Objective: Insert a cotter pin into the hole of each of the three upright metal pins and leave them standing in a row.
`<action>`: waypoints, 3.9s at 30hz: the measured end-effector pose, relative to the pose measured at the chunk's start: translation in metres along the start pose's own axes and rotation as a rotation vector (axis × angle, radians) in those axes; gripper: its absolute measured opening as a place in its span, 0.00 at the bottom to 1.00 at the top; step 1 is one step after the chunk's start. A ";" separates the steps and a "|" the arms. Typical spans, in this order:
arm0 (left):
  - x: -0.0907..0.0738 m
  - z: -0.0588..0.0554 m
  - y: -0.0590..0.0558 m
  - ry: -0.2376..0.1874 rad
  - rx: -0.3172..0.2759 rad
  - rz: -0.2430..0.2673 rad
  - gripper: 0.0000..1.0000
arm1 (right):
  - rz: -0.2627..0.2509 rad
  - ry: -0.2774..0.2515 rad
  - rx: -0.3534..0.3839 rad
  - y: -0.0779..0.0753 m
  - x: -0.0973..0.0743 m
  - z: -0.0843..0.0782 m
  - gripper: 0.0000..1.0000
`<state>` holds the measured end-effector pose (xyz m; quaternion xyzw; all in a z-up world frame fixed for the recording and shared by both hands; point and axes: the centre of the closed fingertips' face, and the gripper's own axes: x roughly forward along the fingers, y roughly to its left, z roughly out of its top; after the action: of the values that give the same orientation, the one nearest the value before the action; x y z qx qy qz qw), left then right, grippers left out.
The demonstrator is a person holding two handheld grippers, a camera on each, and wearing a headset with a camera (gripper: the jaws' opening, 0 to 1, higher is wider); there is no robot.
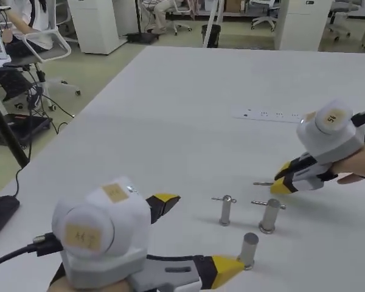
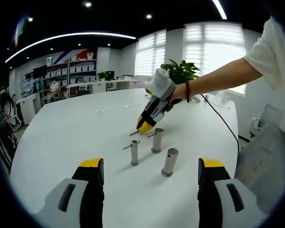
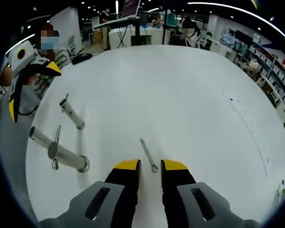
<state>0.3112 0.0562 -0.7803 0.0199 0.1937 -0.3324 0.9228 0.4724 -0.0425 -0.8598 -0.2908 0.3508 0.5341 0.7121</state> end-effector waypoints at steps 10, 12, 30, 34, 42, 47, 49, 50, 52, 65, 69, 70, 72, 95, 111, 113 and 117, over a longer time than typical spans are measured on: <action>0.002 -0.003 0.003 0.023 -0.021 -0.002 0.80 | 0.026 0.055 -0.026 0.000 0.003 0.000 0.14; 0.002 -0.002 0.004 0.024 -0.022 0.000 0.80 | 0.026 0.070 -0.028 0.000 0.003 0.000 0.13; 0.003 0.000 0.007 0.036 -0.016 0.005 0.78 | 0.026 0.168 -0.155 0.004 0.004 0.001 0.03; 0.005 0.001 0.007 0.039 -0.008 -0.001 0.78 | 0.013 0.164 -0.174 0.005 0.004 0.004 0.02; 0.003 0.001 0.007 0.044 -0.008 -0.007 0.79 | -0.025 0.122 -0.220 0.004 -0.002 0.021 0.02; -0.001 0.006 0.008 0.040 0.003 -0.002 0.79 | -0.059 0.093 -0.253 0.001 -0.007 0.028 0.02; -0.002 0.008 0.009 0.039 0.008 0.001 0.78 | -0.074 0.064 -0.258 0.002 -0.013 0.035 0.02; -0.002 0.009 0.010 0.039 0.010 0.002 0.78 | -0.083 0.048 -0.260 0.002 -0.016 0.038 0.02; -0.002 0.011 0.010 0.038 0.019 0.002 0.77 | -0.092 0.028 -0.265 0.006 -0.023 0.043 0.02; 0.001 0.026 0.007 0.023 0.011 -0.021 0.63 | -0.175 -0.063 -0.411 0.041 -0.069 0.068 0.02; 0.002 0.034 0.005 0.007 0.004 -0.035 0.60 | -0.185 -0.082 -0.448 0.051 -0.077 0.072 0.02; 0.002 0.035 0.005 0.004 0.004 -0.038 0.58 | -0.190 -0.085 -0.463 0.054 -0.079 0.073 0.02; 0.002 0.039 0.005 0.000 0.001 -0.043 0.55 | -0.195 -0.096 -0.482 0.060 -0.082 0.074 0.02; 0.009 0.050 -0.007 -0.029 -0.194 -0.104 0.28 | -0.170 -0.156 -0.646 0.129 -0.089 0.084 0.02; 0.012 0.052 -0.018 -0.043 -0.309 -0.152 0.11 | -0.144 -0.164 -0.709 0.155 -0.086 0.083 0.02; 0.012 0.052 -0.018 -0.047 -0.327 -0.156 0.10 | -0.146 -0.171 -0.707 0.157 -0.086 0.084 0.02; 0.011 0.051 -0.018 -0.053 -0.374 -0.163 0.05 | -0.149 -0.181 -0.701 0.158 -0.087 0.086 0.02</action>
<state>0.3248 0.0270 -0.7358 -0.1763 0.2286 -0.3645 0.8853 0.3202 0.0177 -0.7453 -0.4934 0.0602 0.5919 0.6345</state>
